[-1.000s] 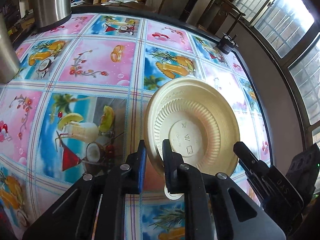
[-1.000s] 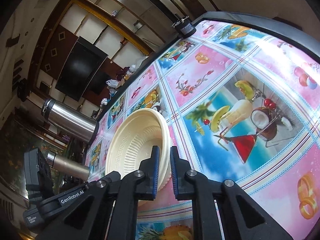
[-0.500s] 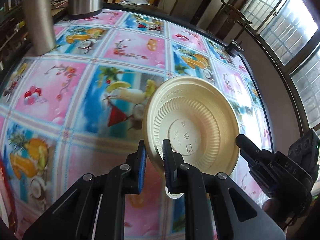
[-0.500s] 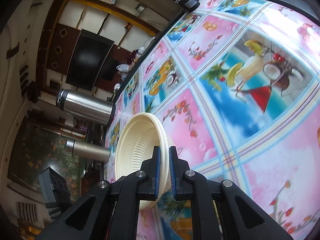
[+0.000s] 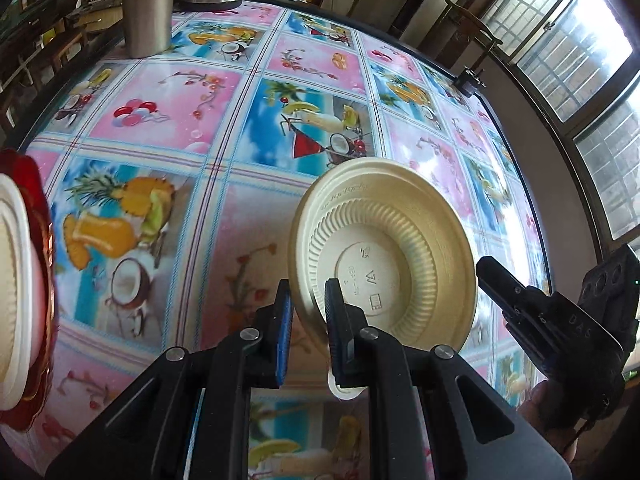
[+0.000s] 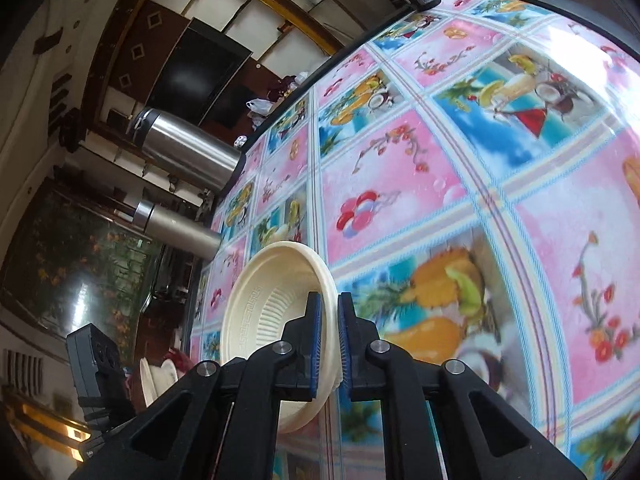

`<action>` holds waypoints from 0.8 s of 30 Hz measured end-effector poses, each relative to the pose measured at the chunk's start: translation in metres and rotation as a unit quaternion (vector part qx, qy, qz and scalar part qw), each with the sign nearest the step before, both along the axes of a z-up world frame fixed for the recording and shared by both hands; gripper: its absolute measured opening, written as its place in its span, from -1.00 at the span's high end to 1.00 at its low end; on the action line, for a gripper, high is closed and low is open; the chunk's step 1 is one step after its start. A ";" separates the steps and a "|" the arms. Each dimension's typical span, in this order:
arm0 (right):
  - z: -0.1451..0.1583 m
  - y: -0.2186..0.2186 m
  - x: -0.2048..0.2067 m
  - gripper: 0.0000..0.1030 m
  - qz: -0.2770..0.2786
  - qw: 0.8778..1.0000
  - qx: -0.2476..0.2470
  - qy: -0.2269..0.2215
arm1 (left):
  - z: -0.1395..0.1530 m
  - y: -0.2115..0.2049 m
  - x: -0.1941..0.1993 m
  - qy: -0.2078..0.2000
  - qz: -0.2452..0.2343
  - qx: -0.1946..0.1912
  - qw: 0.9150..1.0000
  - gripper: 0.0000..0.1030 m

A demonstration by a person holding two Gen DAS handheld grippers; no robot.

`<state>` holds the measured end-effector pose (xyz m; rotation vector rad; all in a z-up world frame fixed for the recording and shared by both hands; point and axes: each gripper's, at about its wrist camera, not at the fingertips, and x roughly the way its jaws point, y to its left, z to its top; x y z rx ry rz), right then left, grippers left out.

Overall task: Organize plates and bowls
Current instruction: 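Lift both beige bowls off the tablecloth and hold them up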

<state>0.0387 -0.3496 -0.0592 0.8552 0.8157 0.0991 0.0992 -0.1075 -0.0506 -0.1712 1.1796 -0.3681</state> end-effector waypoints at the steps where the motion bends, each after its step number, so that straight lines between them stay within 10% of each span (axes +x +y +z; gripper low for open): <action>1: -0.001 0.003 -0.005 0.86 0.001 1.000 0.002 -0.001 | 0.000 0.001 -0.002 -0.001 -0.002 0.001 1.000 0.74; 16: 0.008 0.048 -0.031 0.40 0.037 0.998 -0.055 0.006 | -0.007 0.024 -0.036 0.003 -0.026 0.004 1.000 0.74; 24: 0.009 0.063 -0.035 0.77 0.034 0.995 -0.090 0.008 | -0.007 0.035 -0.043 -0.005 -0.023 0.004 1.000 0.74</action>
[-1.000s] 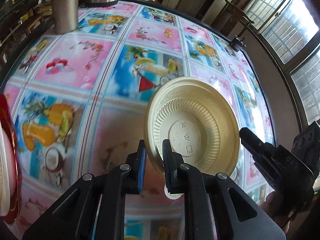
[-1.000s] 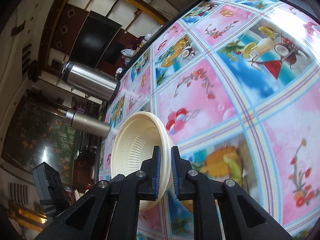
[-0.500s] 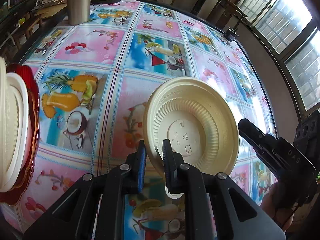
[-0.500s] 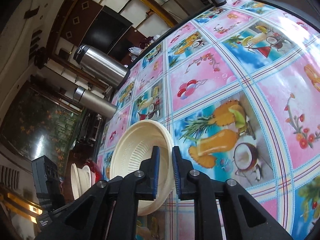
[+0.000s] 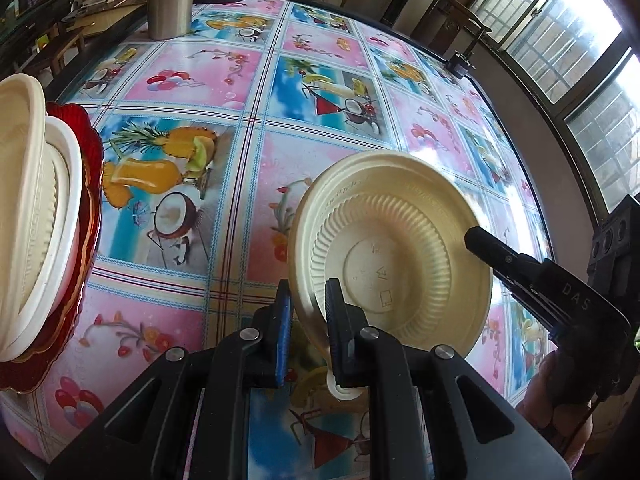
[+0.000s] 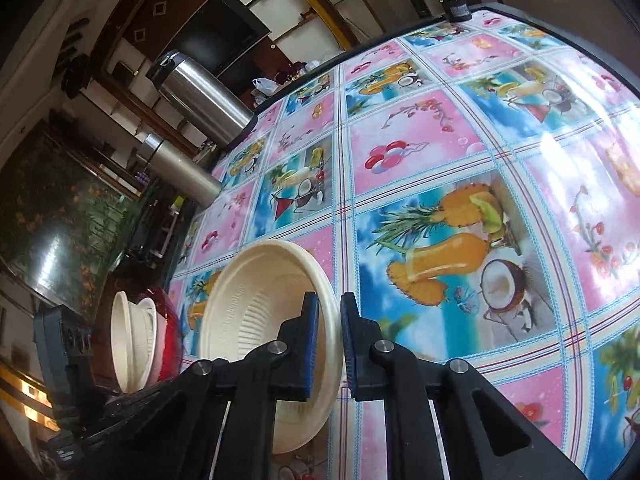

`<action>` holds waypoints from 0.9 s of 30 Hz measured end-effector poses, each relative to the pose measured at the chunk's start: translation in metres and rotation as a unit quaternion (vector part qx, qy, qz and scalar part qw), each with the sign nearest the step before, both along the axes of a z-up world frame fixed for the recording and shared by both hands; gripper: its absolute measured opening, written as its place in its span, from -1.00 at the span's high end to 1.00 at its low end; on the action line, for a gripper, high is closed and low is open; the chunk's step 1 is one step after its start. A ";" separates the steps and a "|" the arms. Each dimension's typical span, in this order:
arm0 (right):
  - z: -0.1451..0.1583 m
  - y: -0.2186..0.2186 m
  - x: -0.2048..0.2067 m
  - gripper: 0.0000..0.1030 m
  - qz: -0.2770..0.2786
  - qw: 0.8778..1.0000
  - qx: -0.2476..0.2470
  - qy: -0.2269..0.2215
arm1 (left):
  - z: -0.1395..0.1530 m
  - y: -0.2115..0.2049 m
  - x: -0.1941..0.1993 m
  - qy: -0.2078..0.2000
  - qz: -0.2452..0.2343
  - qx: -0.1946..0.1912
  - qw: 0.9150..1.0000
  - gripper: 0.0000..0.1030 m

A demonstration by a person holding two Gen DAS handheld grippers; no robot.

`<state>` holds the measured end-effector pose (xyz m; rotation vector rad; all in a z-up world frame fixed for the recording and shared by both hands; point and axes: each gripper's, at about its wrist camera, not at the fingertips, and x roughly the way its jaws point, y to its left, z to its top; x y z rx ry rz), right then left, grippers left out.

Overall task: Organize plates and bowls
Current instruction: 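Lift both beige bowls off the tablecloth and hold them up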

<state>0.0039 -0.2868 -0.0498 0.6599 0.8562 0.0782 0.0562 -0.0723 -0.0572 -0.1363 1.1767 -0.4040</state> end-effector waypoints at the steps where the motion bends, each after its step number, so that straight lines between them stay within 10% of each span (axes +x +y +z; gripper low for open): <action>1: -0.002 0.000 0.000 0.77 0.001 1.000 0.005 0.003 | 0.001 0.000 -0.002 -0.004 0.000 0.003 1.000 0.74; 27: -0.010 0.026 -0.008 0.77 0.020 1.000 -0.016 0.017 | 0.008 0.011 -0.026 -0.073 0.005 0.050 0.996 0.70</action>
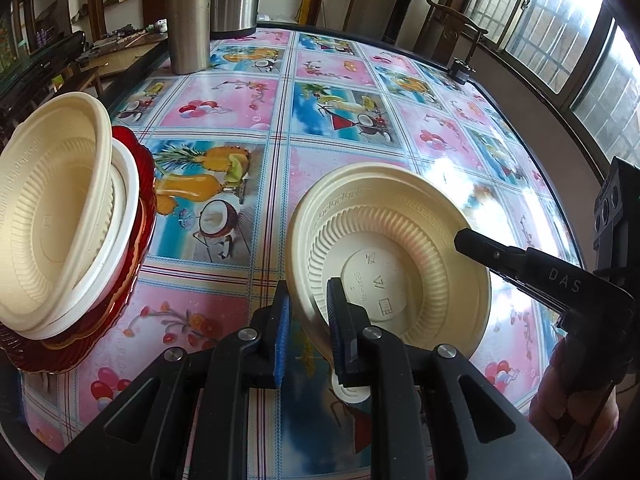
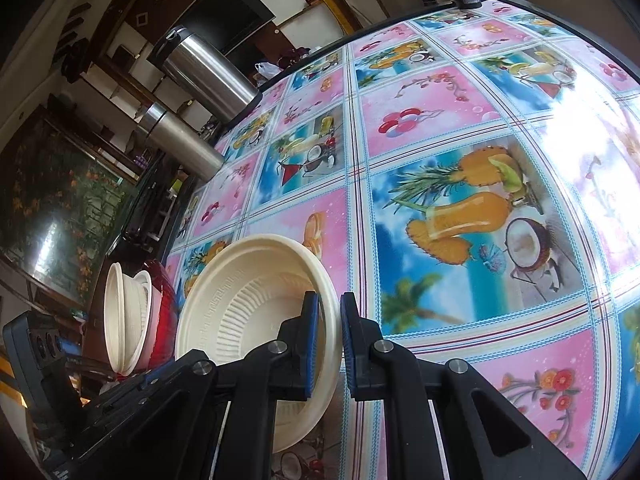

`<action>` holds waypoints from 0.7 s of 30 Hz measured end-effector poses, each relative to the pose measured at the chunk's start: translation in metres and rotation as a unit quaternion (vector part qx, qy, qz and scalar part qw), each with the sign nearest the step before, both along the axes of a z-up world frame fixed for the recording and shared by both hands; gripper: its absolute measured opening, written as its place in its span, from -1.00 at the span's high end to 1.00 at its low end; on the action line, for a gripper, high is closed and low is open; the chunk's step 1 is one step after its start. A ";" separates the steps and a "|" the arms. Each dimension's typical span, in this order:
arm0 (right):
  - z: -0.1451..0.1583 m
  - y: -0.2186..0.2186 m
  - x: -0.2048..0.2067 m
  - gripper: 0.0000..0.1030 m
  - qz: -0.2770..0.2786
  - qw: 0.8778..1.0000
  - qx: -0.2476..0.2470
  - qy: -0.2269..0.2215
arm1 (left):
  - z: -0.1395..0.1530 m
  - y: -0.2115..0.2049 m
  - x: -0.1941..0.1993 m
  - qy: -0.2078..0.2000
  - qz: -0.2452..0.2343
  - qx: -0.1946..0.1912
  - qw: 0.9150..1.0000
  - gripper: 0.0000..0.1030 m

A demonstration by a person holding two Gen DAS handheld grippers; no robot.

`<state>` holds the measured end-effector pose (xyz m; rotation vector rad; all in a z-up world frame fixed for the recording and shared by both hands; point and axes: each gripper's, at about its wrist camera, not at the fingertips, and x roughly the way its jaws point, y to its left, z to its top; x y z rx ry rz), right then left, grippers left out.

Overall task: Organize plates and bowls
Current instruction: 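Lift both beige bowls off the tablecloth and hold them up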

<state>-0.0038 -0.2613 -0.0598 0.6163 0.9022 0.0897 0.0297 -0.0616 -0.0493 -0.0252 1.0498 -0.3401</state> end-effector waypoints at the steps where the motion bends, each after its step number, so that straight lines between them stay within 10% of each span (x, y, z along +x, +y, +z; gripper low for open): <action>1: 0.000 0.001 0.001 0.77 0.001 1.000 0.000 0.000 | 0.000 0.000 0.000 -0.001 0.000 0.001 1.000 0.69; 21: -0.001 0.006 0.001 0.77 0.010 1.000 -0.004 0.001 | 0.000 -0.002 -0.005 -0.009 -0.003 0.021 1.000 0.68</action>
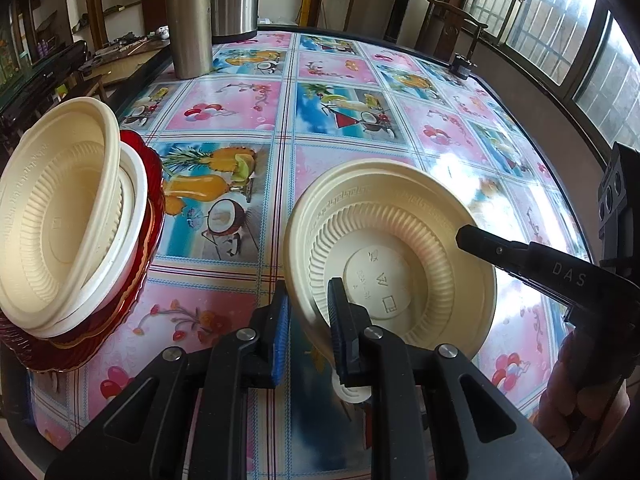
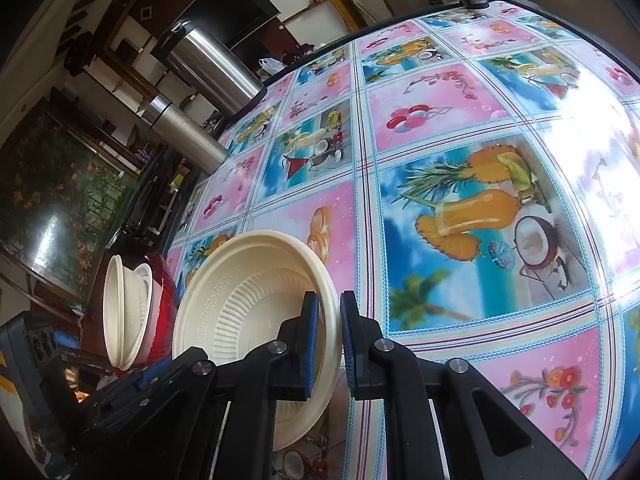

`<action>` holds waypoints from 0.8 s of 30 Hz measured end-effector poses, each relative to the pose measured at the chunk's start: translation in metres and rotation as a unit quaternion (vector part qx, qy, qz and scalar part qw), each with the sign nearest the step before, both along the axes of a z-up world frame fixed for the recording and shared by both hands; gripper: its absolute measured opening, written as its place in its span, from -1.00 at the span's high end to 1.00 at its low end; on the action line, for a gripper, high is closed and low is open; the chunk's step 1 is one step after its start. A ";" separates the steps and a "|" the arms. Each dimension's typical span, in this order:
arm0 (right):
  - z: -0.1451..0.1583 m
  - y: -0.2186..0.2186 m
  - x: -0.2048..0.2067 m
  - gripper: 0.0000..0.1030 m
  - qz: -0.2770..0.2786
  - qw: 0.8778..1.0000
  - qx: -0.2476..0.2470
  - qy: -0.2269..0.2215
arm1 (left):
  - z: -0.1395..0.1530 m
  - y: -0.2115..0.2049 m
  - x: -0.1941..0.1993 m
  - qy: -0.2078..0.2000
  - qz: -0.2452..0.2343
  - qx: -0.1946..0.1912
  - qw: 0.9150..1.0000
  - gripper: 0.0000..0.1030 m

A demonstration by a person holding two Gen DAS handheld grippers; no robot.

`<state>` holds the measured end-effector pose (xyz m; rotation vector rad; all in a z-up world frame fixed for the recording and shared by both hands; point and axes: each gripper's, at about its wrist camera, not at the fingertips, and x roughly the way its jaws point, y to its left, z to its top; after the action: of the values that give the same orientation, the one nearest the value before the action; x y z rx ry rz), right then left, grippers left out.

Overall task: Organize plates and bowls
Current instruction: 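Lift both beige bowls off the tablecloth and hold them up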

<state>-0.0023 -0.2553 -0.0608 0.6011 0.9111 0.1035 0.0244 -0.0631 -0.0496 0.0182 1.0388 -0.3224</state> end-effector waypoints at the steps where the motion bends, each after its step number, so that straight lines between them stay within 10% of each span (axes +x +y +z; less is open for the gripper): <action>1: 0.000 0.000 -0.001 0.77 0.001 1.000 0.000 0.000 | -0.001 -0.001 -0.001 0.000 -0.001 0.003 1.000 0.68; 24: 0.016 -0.006 -0.018 0.45 0.005 1.000 -0.002 -0.009 | -0.001 0.001 -0.011 0.008 -0.011 0.008 1.000 0.68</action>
<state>-0.0205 -0.2612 -0.0445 0.5904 0.8962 0.1154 0.0137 -0.0622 -0.0511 0.0414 1.0567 -0.3358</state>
